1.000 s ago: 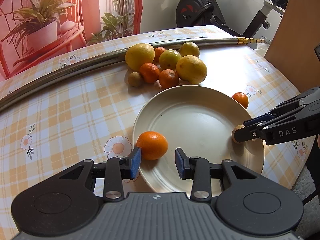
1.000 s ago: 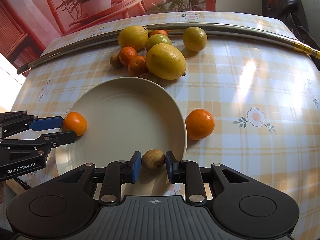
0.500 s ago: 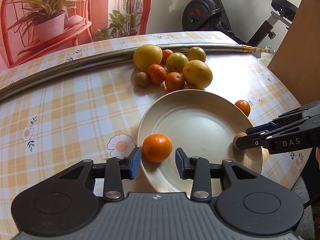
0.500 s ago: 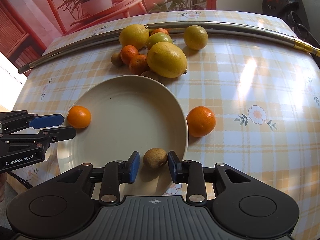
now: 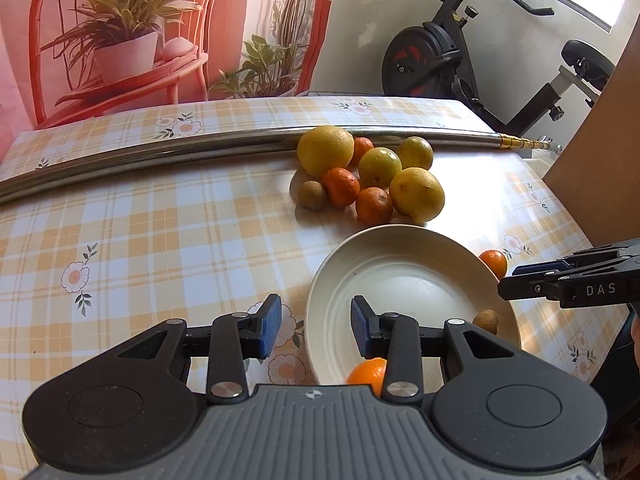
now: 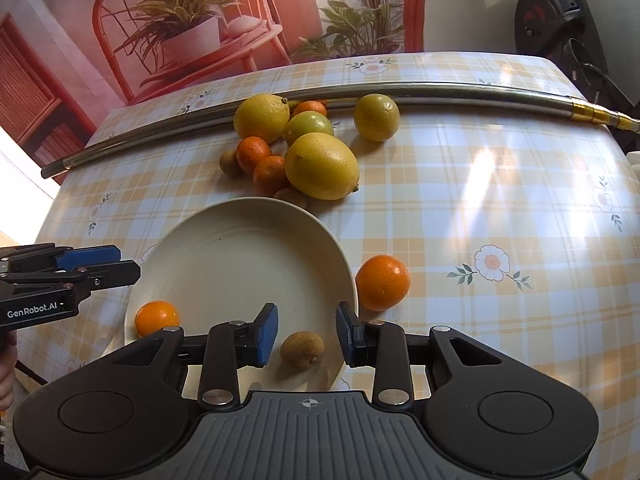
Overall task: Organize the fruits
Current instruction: 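Grasp an orange with the right gripper while the left gripper returns to the pile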
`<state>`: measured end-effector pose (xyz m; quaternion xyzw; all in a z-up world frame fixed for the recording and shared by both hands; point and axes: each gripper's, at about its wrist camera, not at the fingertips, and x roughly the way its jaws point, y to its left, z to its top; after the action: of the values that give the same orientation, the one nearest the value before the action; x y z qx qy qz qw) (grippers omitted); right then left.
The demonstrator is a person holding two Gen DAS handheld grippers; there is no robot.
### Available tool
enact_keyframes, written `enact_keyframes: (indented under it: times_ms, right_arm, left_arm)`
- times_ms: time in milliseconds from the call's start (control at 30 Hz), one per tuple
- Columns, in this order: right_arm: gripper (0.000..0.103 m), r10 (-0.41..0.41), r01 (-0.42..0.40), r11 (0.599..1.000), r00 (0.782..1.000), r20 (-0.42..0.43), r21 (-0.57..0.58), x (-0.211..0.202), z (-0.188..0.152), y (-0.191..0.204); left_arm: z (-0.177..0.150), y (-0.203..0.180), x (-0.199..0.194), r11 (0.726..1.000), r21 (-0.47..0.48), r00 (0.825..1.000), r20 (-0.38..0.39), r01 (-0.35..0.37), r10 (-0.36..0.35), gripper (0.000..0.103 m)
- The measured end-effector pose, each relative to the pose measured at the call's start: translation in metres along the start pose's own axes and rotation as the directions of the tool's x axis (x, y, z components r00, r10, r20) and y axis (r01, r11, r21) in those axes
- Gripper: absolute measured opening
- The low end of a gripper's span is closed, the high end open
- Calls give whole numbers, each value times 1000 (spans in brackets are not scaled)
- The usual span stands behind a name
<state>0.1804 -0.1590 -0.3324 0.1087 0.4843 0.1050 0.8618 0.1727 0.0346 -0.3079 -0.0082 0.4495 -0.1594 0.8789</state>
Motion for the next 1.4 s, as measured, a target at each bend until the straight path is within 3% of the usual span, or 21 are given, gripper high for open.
enact_keyframes:
  times_ms: [367,600,1200,1400]
  right_arm:
    - [30,-49,36,990,994,93,140,-13,14,-41]
    - [32,-56,32,970,994,96,239,-7,18,-62]
    - [39,-75,62,908,997,15,413,39,20,-71]
    - [39,-29,26,882,1000,0,470,46,20,-75]
  left_arm:
    - [44,41,-26,995,-54,989,114,-89,95,40]
    - [62,55,-34,987,-99,975,170,-124,140,40]
    - [40,57,-13,990,-105,988,114,-97,109,40]
    - [36,55,-12,990,-103,989,102,-95,106,40]
